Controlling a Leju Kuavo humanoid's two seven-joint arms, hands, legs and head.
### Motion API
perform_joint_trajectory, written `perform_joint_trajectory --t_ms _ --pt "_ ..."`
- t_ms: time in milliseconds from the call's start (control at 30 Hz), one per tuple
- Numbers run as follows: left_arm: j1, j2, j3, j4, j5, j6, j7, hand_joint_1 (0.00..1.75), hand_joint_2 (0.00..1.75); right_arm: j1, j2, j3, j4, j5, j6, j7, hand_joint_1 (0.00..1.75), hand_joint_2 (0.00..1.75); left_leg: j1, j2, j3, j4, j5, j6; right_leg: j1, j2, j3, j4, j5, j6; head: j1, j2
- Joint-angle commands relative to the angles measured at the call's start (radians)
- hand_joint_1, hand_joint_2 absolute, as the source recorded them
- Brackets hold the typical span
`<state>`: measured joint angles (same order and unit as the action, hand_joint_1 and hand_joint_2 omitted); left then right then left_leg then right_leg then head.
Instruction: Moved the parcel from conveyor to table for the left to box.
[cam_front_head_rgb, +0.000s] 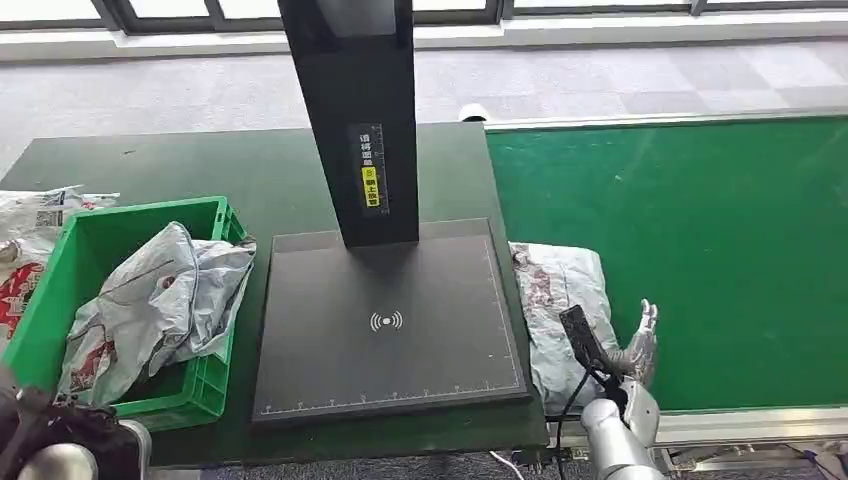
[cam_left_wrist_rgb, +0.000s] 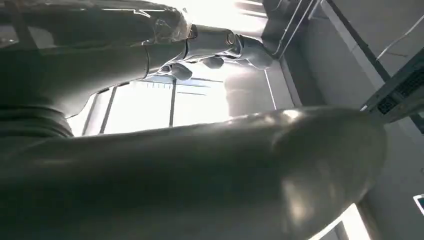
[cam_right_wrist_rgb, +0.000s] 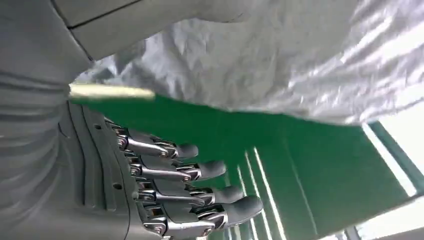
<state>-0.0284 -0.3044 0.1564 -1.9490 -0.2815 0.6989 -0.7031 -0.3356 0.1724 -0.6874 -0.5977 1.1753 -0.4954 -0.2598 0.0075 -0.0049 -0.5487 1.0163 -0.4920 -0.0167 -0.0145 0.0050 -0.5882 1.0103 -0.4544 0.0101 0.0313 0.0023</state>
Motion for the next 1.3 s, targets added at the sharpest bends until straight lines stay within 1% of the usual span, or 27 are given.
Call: perform_joint_trajectory --t_ms 33,167,400,433,467,500,800,1100,1200,1267,1300 --pt "0.003 0.028 -0.047 0.023 0.006 -0.001 0.005 0.00 0.00 -0.036 -0.047 0.111 0.139 -0.065 0.132 -0.087 0.00 1.75 0.000 0.001 0.001 -0.003 0.001 0.001 0.000 0.000 0.001 -0.003 0.002 -0.001 0.000 0.000" --pt "0.002 0.030 -0.046 0.025 0.007 -0.001 0.005 0.00 0.00 -0.034 -0.044 0.118 0.142 -0.061 0.133 -0.082 0.00 1.75 0.000 0.001 0.001 -0.002 0.001 0.000 0.000 0.000 0.000 -0.001 0.001 -0.001 0.000 0.000" --pt "0.001 0.035 -0.050 0.032 0.013 -0.001 0.005 0.00 0.00 -0.023 -0.054 0.162 0.160 -0.057 0.186 -0.082 0.00 1.75 0.000 0.001 0.001 -0.002 0.001 0.000 0.000 0.000 0.000 -0.002 0.001 -0.001 0.000 0.000" --pt "0.001 0.035 -0.050 0.032 0.013 -0.001 0.005 0.00 0.00 -0.023 -0.054 0.162 0.160 -0.057 0.186 -0.082 1.75 1.75 0.000 0.001 0.001 -0.003 0.002 0.000 0.000 0.000 0.001 -0.003 0.001 -0.001 0.000 0.000" --pt "-0.001 0.036 -0.052 0.036 0.013 -0.001 0.005 0.00 0.00 -0.017 -0.059 0.174 0.167 -0.051 0.199 -0.077 1.75 1.75 0.000 0.000 0.002 -0.002 0.001 0.000 0.000 -0.001 0.001 -0.002 0.001 -0.001 0.000 0.000" --pt "-0.004 0.036 -0.052 0.038 0.013 -0.001 0.005 0.00 1.75 -0.015 -0.059 0.183 0.169 -0.046 0.200 -0.069 1.75 1.75 0.000 0.000 0.002 -0.003 0.001 0.000 0.000 -0.001 0.001 -0.003 0.001 -0.001 0.000 0.000" --pt "-0.005 0.035 -0.051 0.038 0.012 -0.001 0.005 0.00 1.75 -0.017 -0.058 0.183 0.169 -0.049 0.199 -0.067 1.75 1.75 0.000 0.002 0.003 -0.002 0.001 0.000 0.000 0.000 0.002 -0.002 0.001 -0.001 0.000 0.000" --pt "-0.003 0.035 -0.048 0.034 0.011 -0.001 0.005 0.00 1.75 -0.012 -0.054 0.186 0.160 -0.069 0.190 -0.074 1.75 1.75 0.000 0.000 0.004 -0.003 0.001 0.000 0.001 0.000 0.003 -0.003 0.001 -0.001 0.000 0.000" --pt "0.001 0.033 -0.048 0.033 0.007 -0.001 0.005 0.00 1.75 -0.003 -0.045 0.189 0.131 -0.102 0.164 -0.108 1.75 1.75 0.000 0.000 0.004 -0.003 0.001 0.000 0.001 -0.001 0.003 -0.003 0.001 -0.001 0.000 0.000" --pt "0.005 0.033 -0.049 0.025 0.006 -0.001 0.005 0.00 1.75 0.006 -0.025 0.180 0.076 -0.161 0.122 -0.182 1.75 1.75 0.000 0.000 0.003 -0.002 0.001 0.000 0.001 -0.001 0.003 -0.002 0.000 -0.001 0.000 0.000" --pt "0.008 0.034 -0.052 0.022 0.004 -0.001 0.005 0.00 1.75 0.013 -0.018 0.181 0.051 -0.181 0.111 -0.200 1.75 1.75 0.000 0.000 0.003 -0.003 0.001 0.000 0.001 -0.001 0.003 -0.003 0.000 -0.001 0.000 0.000"
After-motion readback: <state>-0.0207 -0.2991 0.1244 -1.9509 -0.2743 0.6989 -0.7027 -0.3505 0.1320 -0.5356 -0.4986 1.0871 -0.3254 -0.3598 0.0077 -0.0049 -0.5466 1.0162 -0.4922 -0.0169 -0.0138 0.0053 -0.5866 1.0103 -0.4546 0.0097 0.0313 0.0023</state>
